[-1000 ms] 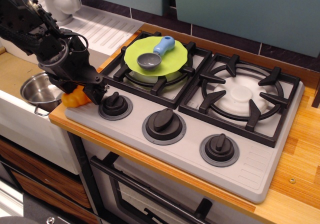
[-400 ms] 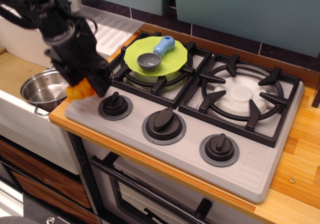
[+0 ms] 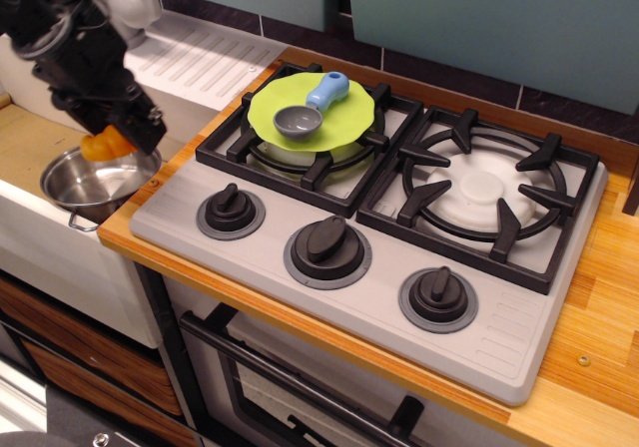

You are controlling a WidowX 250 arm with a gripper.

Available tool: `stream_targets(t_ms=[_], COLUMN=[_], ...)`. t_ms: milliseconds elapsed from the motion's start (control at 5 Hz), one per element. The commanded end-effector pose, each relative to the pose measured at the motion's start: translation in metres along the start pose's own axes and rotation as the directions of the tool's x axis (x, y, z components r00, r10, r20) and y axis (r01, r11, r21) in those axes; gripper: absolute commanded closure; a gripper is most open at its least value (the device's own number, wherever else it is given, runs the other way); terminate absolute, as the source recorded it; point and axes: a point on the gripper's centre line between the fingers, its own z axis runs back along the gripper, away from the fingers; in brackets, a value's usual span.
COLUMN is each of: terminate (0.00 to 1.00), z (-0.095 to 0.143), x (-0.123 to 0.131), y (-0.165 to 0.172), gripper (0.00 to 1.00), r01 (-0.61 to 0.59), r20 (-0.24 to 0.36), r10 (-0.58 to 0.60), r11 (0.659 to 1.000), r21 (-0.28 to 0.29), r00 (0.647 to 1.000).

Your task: Put spoon on plate and croissant in pot or pan in sink

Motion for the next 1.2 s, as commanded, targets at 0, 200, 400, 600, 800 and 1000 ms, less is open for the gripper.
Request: stream_targets(t_ms=[0, 200, 400, 600, 800, 1000], terminate=[0.00, 0.00, 0.00, 0.00, 0.00, 0.00], z=[0.005, -0.002, -0.012, -0.020, -0.018, -0.010], x=[-0.006, -0.014, -0.020, -0.024, -0.025, -0.021], y=[0.028, 0.038, 0.044, 0.045, 0.046, 0.046], gripper=[1.00, 1.00, 1.00, 1.00, 0.00, 0.00], r01=[0.009, 0.018, 0.026, 0.031, 0.057, 0.067], r20=[0.085, 0.107, 0.121, 0.135, 0.128, 0.111], r10=[-0.015, -0.025, -0.031, -0.034, -0.057, -0.067], r11=[0.998, 0.998, 0.999, 0.999, 0.998, 0.998], r21=[0.065, 0.064, 0.044, 0.027, 0.008, 0.003], r00=[0.996, 0.994, 0.992, 0.990, 0.990, 0.992])
